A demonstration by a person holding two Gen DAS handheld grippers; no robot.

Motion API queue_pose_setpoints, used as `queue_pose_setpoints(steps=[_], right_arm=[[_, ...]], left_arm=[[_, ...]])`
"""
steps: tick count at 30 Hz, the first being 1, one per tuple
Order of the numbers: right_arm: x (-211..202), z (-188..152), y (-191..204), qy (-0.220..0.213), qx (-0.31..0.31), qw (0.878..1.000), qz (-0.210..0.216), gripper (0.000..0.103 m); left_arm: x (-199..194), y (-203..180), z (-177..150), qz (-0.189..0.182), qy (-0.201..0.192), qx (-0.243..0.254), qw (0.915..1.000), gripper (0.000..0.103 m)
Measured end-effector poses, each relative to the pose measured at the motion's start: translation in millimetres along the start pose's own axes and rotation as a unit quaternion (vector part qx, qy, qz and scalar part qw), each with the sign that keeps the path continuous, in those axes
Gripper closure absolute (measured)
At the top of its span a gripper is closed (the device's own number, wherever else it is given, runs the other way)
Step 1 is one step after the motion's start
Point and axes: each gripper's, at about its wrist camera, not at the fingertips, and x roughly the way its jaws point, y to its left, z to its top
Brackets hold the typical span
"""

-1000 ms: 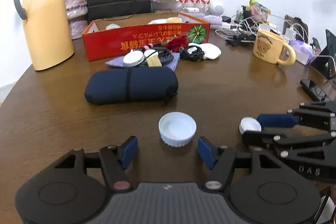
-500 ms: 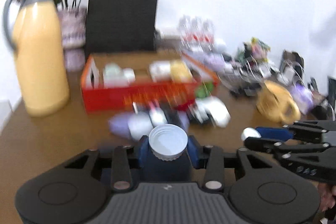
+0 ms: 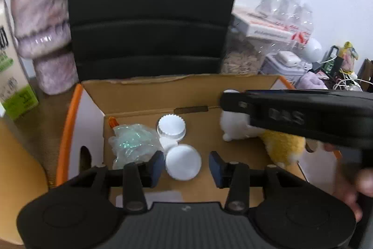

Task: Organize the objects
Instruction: 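Carry both caps into the red cardboard box and open both tools, then withdraw both tools from the box back over the table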

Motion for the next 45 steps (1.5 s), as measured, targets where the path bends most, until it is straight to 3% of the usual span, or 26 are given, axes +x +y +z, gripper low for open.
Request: queue_pose_setpoints(steps=[1, 3, 7, 10, 12, 15, 17, 22, 23, 25, 27, 29, 33, 37, 40, 43, 45], right_arm=[[11.2, -0.8, -1.7, 0.004, 0.007, 1.0, -0.005, 0.048], [20.1, -6.5, 1.3, 0.004, -0.011, 1.0, -0.011, 0.048], [9.7, -6.7, -3.1, -0.011, -0.001, 1.0, -0.018, 0.048], [-23.1, -0.7, -5.3, -0.031, -0.006, 0.999, -0.02, 0.043], [-50.7, 0.8, -0.7, -0.047, -0.023, 0.998, -0.028, 0.037], [-100.2, -6.8, 6.7, -0.069, -0.049, 0.996, -0.038, 0.033], [-138.9, -22.2, 10.7, -0.088, -0.05, 0.994, -0.039, 0.023], [-240.2, -105.6, 16.1, -0.122, -0.04, 0.992, -0.014, 0.013], [-257.0, -125.4, 18.2, -0.124, -0.035, 0.992, -0.008, 0.007], [-289.8, -174.0, 25.4, -0.12, -0.032, 0.992, 0.006, 0.004], [-315.8, -223.9, 32.5, -0.118, -0.037, 0.992, 0.013, 0.001], [-334.3, -272.3, 37.3, -0.105, -0.036, 0.994, -0.009, 0.001], [-369.3, -335.1, 43.6, -0.056, -0.031, 0.998, -0.008, 0.002], [-387.6, -356.1, 44.2, -0.06, -0.028, 0.998, 0.005, 0.002], [-379.6, -354.6, 41.2, -0.066, -0.02, 0.997, -0.03, 0.005], [-372.6, -347.2, 39.2, -0.079, -0.012, 0.996, -0.029, 0.008], [-363.8, -340.0, 38.6, -0.083, -0.013, 0.996, -0.026, 0.012]], left_arm=[[1.3, 3.5, -0.3, -0.004, -0.002, -0.005, 1.0, 0.055], [-5.1, 8.0, -2.7, -0.014, -0.013, -0.006, 0.9998, 0.046], [-34.5, 13.8, -2.3, -0.006, -0.048, -0.014, 0.9987, 0.04], [-71.3, 13.3, 0.0, 0.011, -0.084, -0.013, 0.9963, 0.036], [-94.9, 10.7, -2.6, 0.028, -0.105, -0.015, 0.994, 0.027], [-135.7, -2.5, -21.1, 0.061, -0.131, -0.003, 0.9895, 0.024], [-168.2, -13.7, -48.2, 0.066, -0.15, 0.006, 0.9864, 0.018], [-248.1, -45.2, -148.7, 0.049, -0.201, 0.015, 0.9782, 0.009], [-262.9, -51.5, -174.9, 0.034, -0.208, 0.008, 0.9775, 0.005], [-282.4, -59.4, -220.7, -0.013, -0.211, 0.006, 0.9774, 0.0], [-289.0, -67.0, -263.0, -0.036, -0.185, 0.0, 0.9822, 0.0], [-291.9, -73.5, -302.5, -0.015, -0.146, -0.017, 0.9891, 0.0], [-308.9, -78.9, -350.1, 0.017, -0.118, -0.047, 0.9918, 0.0], [-322.7, -79.4, -357.0, 0.029, -0.149, -0.03, 0.988, 0.0], [-314.3, -70.2, -344.0, 0.066, -0.144, -0.043, 0.9864, 0.002], [-311.0, -69.4, -337.6, 0.057, -0.159, -0.044, 0.9848, 0.002], [-303.2, -66.2, -328.5, 0.053, -0.167, -0.039, 0.9837, 0.008]])
